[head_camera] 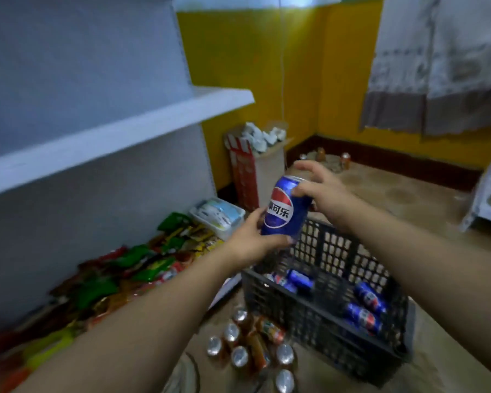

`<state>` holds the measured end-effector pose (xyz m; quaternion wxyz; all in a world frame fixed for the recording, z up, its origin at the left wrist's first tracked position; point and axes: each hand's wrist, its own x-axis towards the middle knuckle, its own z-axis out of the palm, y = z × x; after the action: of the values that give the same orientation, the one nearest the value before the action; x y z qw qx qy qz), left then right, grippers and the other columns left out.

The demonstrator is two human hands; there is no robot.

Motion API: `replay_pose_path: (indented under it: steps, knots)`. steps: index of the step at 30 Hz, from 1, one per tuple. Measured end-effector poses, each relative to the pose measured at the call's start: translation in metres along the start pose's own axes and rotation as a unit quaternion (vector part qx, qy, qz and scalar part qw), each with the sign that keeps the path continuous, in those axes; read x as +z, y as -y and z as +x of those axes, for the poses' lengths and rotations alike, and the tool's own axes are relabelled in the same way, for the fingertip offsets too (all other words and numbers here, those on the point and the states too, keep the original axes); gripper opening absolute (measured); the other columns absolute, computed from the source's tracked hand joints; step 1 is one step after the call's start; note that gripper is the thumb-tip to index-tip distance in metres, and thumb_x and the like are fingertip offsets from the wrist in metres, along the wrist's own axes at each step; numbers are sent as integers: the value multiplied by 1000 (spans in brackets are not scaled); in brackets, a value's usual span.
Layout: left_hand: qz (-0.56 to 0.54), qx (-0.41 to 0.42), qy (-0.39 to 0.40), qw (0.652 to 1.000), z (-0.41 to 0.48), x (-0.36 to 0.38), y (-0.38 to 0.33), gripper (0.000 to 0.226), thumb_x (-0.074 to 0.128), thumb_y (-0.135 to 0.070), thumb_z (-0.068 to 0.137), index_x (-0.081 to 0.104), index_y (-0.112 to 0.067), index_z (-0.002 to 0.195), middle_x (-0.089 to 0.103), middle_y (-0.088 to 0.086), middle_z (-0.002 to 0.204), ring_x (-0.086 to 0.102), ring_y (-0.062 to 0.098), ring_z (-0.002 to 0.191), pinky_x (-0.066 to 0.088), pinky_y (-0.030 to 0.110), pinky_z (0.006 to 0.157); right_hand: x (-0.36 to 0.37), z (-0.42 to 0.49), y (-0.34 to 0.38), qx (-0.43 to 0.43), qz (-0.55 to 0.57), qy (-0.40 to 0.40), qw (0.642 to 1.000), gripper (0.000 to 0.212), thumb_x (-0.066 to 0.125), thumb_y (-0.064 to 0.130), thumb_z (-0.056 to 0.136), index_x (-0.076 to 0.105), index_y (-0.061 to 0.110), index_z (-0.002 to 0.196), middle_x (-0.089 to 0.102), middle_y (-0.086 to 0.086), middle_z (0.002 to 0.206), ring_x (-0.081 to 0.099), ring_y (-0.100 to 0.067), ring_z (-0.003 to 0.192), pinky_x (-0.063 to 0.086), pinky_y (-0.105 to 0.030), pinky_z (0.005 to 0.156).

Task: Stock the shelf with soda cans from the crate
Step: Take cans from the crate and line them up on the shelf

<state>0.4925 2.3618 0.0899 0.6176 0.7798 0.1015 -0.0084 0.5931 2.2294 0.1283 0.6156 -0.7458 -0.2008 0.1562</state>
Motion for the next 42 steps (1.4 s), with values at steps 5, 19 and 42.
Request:
replay_pose_path:
  steps: [5,19,42]
  knots:
    - [-123,21,-91,988,-84,-61,-48,54,73,-4,74,51,-11,122,65,13,110,65,26,90,52,35,74,83,-39,102,-98,61,51,992,41,67,12,77,56,17,116,59,-3,98,59,-15,82,49,-23,62]
    - [2,94,-363,927,-278,-256,-71,67,77,-5,72,42,-28,125,58,-5,107,61,6,91,52,19,69,324,-95,224,-167,31,207,964,85,79,24,77,27,34,144,48,-5,131,58,-24,105,56,-40,83]
    - [509,-300,-398,702,-341,-512,40,75,11,-76,84,16,-39,149,13,-5,160,13,23,146,13,61,112,572,-4,238,-227,-17,253,940,81,76,21,80,29,25,145,52,2,128,52,-16,109,44,-32,89]
